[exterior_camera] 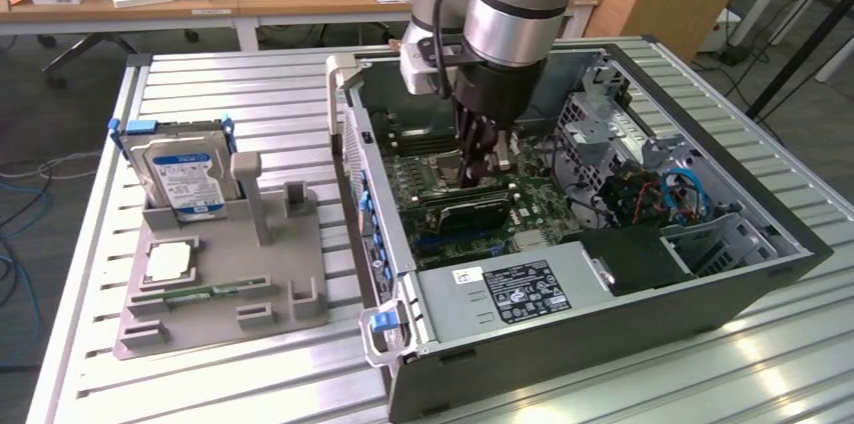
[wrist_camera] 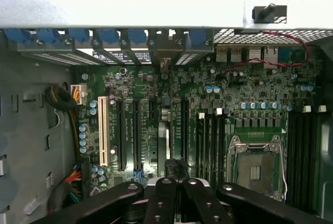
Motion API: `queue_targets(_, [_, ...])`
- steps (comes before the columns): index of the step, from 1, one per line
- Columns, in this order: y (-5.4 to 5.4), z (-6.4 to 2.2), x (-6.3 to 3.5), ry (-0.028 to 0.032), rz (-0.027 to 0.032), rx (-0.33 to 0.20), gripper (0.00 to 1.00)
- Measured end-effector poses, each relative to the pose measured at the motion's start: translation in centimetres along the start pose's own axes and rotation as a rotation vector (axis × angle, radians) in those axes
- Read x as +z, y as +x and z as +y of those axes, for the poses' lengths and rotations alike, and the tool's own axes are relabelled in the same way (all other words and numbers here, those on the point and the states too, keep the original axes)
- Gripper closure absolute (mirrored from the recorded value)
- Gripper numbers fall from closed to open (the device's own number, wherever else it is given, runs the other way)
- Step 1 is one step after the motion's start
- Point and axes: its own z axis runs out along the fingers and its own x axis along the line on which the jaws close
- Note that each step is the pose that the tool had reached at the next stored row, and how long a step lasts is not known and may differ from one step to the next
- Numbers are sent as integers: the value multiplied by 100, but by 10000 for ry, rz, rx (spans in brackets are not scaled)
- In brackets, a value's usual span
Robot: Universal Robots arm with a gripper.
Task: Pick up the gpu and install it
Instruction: 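Press down on the gpu until it lock into place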
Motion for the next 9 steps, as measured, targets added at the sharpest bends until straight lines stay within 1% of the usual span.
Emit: queue_targets(9, [5,1,151,0,0,0,90])
